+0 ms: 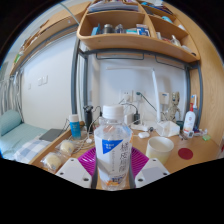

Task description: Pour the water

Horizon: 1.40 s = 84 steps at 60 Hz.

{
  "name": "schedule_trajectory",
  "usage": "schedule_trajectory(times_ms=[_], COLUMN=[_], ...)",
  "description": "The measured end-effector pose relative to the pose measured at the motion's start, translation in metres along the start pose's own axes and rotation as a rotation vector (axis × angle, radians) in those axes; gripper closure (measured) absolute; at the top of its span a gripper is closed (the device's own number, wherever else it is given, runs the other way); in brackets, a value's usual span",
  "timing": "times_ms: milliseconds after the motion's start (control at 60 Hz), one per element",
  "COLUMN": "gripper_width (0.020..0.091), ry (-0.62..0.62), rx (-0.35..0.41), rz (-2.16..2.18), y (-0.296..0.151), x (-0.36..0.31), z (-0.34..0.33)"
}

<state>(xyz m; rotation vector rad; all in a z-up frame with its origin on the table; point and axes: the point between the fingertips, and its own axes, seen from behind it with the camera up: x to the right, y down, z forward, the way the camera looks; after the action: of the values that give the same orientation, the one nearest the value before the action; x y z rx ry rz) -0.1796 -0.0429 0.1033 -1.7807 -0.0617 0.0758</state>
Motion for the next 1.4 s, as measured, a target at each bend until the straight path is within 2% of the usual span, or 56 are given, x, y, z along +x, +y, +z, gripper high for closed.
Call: schedule_trajectory(times_ms=[117, 267, 417, 533, 667, 750, 950, 1217, 1400], gripper_width=[0.0730, 0.0731, 0.0731, 0.0732, 0.0733, 0.0735, 0.0732, 0.0727, 0.0726], ry=[-0.001, -0.021, -0.022, -0.075, -0.135, -0.151, -0.122, -0.140, -0.111], rx=[0.007, 0.028, -0.012, -0.087, -0.139, -0.145, -0.096, -0.221, -0.210], rz=[-0.003, 0.000, 0.096, 0.319, 0.601, 0.812, 1.351, 1.741, 1.981], y=[-0.002, -0.003, -0.004, -0.007, -0.023, -0.038, -0.065, -0.065, -0.066], x=[0.000, 0.001, 0.010, 0.006, 0.003, 0.006, 0.032, 0.031, 0.047], z=[0.004, 0.006, 0.012, 0.018, 0.032, 0.041, 0.057, 0.068, 0.068])
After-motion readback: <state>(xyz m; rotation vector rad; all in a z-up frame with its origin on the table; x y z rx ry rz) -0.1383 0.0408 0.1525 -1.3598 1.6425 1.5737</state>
